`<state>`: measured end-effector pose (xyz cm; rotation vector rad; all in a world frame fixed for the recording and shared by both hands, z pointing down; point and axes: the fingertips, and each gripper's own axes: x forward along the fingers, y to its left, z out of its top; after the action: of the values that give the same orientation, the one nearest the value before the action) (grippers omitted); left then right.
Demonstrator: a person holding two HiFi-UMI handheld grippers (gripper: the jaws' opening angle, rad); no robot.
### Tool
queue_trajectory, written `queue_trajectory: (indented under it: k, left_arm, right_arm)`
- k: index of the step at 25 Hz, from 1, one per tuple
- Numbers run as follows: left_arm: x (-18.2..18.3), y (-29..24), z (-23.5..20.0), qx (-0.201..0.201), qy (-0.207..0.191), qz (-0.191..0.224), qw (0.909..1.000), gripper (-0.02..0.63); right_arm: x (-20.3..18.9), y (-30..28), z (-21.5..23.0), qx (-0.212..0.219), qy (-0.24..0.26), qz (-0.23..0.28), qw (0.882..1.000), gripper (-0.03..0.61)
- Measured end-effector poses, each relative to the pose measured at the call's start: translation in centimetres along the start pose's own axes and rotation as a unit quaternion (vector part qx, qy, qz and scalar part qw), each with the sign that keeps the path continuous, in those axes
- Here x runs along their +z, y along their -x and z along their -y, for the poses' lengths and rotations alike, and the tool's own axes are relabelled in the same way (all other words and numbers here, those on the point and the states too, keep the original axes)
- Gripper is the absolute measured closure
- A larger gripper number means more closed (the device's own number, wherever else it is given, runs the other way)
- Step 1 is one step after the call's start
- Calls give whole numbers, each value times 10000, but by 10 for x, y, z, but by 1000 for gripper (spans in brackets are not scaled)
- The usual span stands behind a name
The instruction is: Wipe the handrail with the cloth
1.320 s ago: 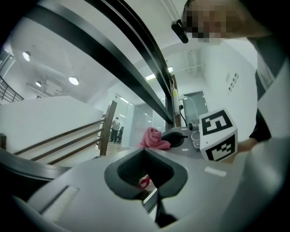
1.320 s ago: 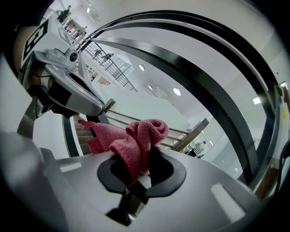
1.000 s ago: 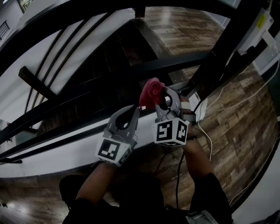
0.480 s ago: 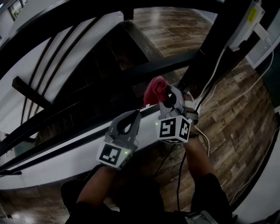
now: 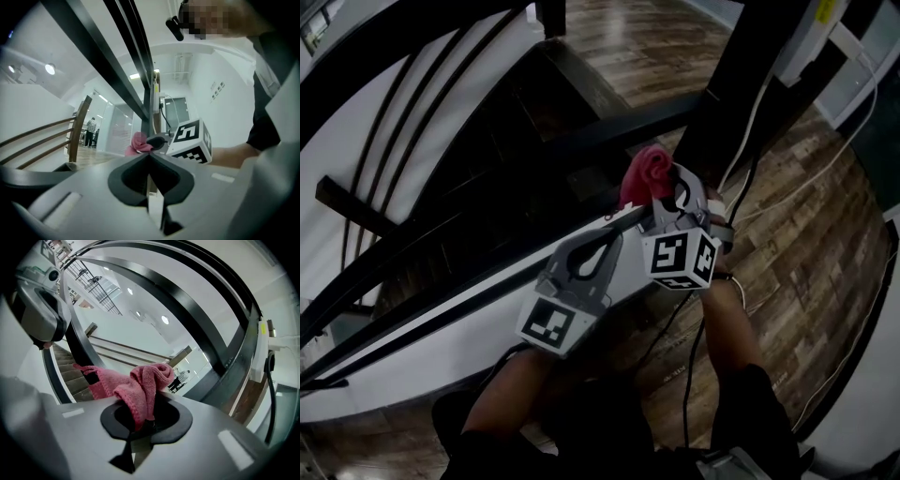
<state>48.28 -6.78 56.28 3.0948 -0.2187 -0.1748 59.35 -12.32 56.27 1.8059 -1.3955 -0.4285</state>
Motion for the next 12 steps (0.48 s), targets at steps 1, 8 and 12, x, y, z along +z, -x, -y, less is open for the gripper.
queue_trajectory:
  k: [1,8,12]
  left_arm:
    - [1,-3,3,-78,6,2,10000,615]
    - [1,-3,9,-174,2,-89,9998,615]
    - [-3,2,5,-117,50,-141,9998,615]
  right_arm:
    - [-1,0,1,-20,-4,-9,10000,532]
    - [-7,0,5,-111,7,-86,9999,531]
    - [-11,-2,8,-153,-106,-118,9998,531]
